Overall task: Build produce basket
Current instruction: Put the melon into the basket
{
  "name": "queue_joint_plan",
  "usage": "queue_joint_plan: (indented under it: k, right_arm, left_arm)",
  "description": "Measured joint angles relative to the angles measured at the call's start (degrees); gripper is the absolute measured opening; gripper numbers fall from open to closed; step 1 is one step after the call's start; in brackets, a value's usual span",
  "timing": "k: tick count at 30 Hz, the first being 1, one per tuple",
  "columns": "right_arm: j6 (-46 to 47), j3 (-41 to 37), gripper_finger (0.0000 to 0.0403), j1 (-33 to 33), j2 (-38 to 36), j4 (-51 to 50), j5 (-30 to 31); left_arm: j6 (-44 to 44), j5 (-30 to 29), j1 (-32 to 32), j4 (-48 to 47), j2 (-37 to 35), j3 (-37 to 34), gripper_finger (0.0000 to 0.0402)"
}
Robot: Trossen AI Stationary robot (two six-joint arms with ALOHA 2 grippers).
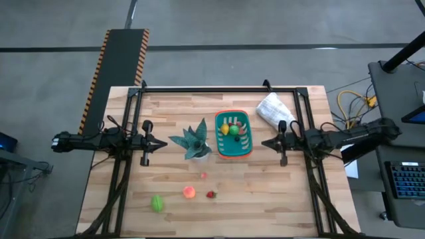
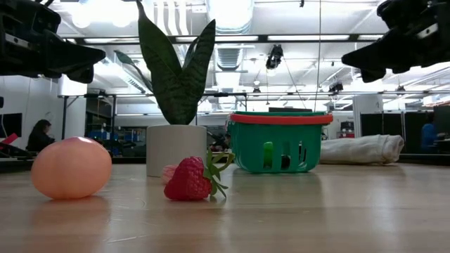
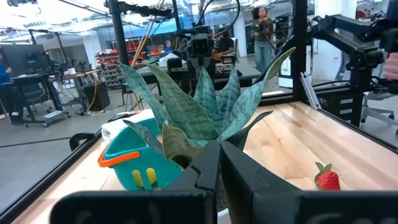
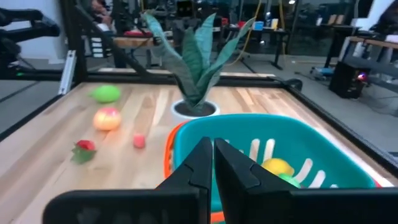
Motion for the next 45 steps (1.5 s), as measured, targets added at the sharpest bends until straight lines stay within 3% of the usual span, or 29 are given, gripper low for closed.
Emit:
queue_joint_plan:
  k: [16,25,30,35,45]
  right_arm:
    - [-4.1,-2.3,0.0008,1.6,-13.8,-5.8,-3.1]
    - [-4.0,-4.0,0.0008,1.6,-24.9,-14.8,0.9]
    - [-4.7,-4.0,0.0008,0.6,-25.1,-14.0,-0.4]
    - [0.0,-4.4,0.0008,-1.4,-25.2,-14.0,-8.3]
    - [4.0,-4.6,0.0008,-1.9,-23.5,-14.8,-12.4]
  left_arm:
    - [0.0,0.0,0.0,0.0,0.0,0.0,0.0000]
    - [0.0,0.0,0.0,0.0,0.0,0.0,0.0000]
    - [0.0,0.0,0.0,0.0,0.0,0.0,0.0000]
    - [0.0,0.0,0.0,0.0,0.0,0.0,0.0000]
    - [0.0,0.0,0.0,0.0,0.0,0.0,0.0000]
